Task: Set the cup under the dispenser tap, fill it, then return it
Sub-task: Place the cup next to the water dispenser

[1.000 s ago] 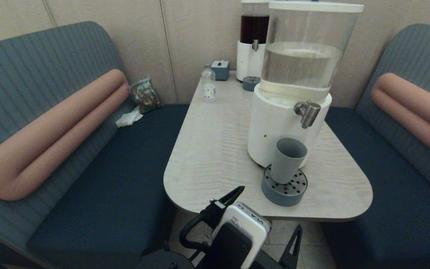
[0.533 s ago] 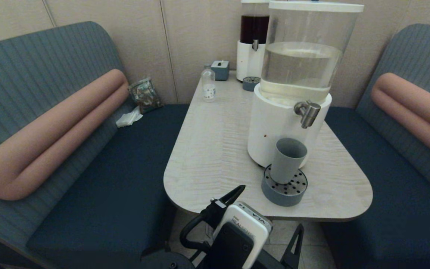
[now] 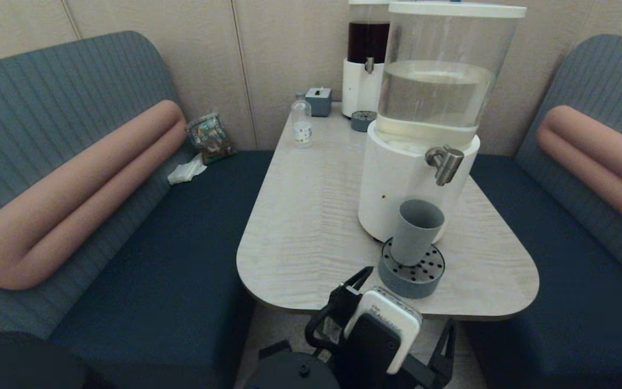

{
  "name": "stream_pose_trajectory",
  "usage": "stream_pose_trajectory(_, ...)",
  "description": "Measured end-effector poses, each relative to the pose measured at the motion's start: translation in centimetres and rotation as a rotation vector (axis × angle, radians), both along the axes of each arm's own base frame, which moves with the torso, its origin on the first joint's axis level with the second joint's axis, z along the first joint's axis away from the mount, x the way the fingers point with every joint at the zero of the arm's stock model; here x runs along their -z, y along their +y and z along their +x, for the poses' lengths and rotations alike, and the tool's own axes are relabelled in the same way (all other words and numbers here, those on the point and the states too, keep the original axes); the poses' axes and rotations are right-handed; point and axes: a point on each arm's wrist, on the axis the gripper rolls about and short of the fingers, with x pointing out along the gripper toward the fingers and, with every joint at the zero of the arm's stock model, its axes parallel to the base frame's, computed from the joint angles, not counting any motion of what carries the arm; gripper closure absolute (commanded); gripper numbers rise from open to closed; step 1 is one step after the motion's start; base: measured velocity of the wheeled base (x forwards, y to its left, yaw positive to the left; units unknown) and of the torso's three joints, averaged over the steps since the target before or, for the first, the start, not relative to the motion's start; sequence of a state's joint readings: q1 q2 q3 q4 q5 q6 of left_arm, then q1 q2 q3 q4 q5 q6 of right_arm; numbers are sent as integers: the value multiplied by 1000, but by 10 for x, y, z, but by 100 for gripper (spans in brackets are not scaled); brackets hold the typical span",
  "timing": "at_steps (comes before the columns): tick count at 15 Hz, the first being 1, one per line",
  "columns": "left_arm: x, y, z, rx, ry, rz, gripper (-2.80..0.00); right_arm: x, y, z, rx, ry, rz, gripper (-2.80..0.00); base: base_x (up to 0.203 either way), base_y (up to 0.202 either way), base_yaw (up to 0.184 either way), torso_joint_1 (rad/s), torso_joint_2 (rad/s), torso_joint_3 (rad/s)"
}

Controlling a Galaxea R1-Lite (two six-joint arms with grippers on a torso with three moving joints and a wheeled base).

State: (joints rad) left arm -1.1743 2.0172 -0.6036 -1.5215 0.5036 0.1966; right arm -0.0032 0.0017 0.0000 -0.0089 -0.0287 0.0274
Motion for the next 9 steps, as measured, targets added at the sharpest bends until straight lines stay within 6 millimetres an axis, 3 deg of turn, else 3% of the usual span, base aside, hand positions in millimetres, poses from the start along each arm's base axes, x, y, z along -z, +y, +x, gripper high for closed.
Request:
stream_pose_trajectory(5,19,-32,22,-22,-5,-6,-280,0,0,0,0,0,0,0,0,0,0,0,0,0)
stream_pose_trajectory(9,32,-42,36,-44,-6,2,-280,0,0,0,0,0,0,0,0,0,0,0,0,0)
